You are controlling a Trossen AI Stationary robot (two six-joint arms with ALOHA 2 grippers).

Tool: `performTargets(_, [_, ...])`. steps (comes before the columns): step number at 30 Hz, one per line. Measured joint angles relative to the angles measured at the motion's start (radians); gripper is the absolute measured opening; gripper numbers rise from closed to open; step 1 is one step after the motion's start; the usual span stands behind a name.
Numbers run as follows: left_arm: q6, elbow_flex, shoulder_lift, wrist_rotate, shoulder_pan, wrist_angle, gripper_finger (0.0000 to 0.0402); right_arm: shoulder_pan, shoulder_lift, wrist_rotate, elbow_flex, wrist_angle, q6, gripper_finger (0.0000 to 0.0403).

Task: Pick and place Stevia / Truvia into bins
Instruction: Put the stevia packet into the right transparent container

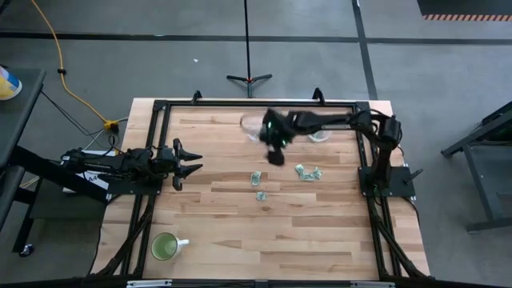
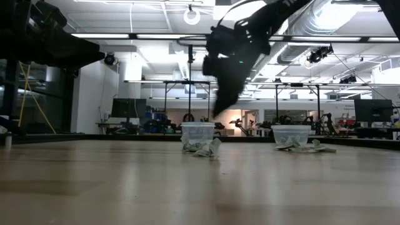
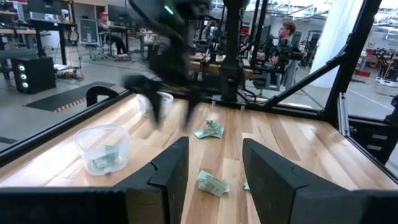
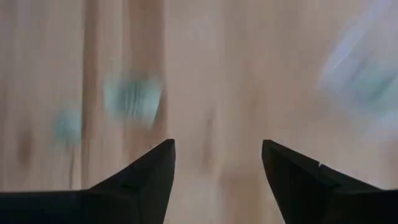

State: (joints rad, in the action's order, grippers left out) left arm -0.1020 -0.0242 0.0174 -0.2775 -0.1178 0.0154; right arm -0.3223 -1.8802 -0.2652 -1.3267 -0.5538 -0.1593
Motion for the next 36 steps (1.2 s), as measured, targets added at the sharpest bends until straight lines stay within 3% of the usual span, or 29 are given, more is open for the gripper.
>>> performTargets(5, [-0.001, 0.000, 0.000, 0.005, 0.000, 0.000, 0.0186, 0.088, -0.001, 0.168, 0.001, -0.333, 0.078, 0.0220])
performTargets(13, [-0.001, 0.000, 0.000, 0.006, 0.000, 0.000, 0.0186, 0.168, -0.001, 0.232, 0.000, -0.504, 0.264, 0.0191])
performTargets(22, [-0.001, 0.000, 0.000, 0.006, 0.000, 0.000, 0.0186, 0.147, -0.001, 0.314, 0.000, -0.497, 0.314, 0.0188])
performTargets(33, [-0.001, 0.000, 0.000, 0.008, 0.000, -0.001, 0.0186, 0.099, 0.001, 0.182, 0.141, -0.386, 0.340, 0.0209])
performTargets(36, [-0.001, 0.000, 0.000, 0.007, 0.000, -0.001, 0.0186, 0.099, 0.001, 0.198, 0.160, -0.347, 0.339, 0.0212])
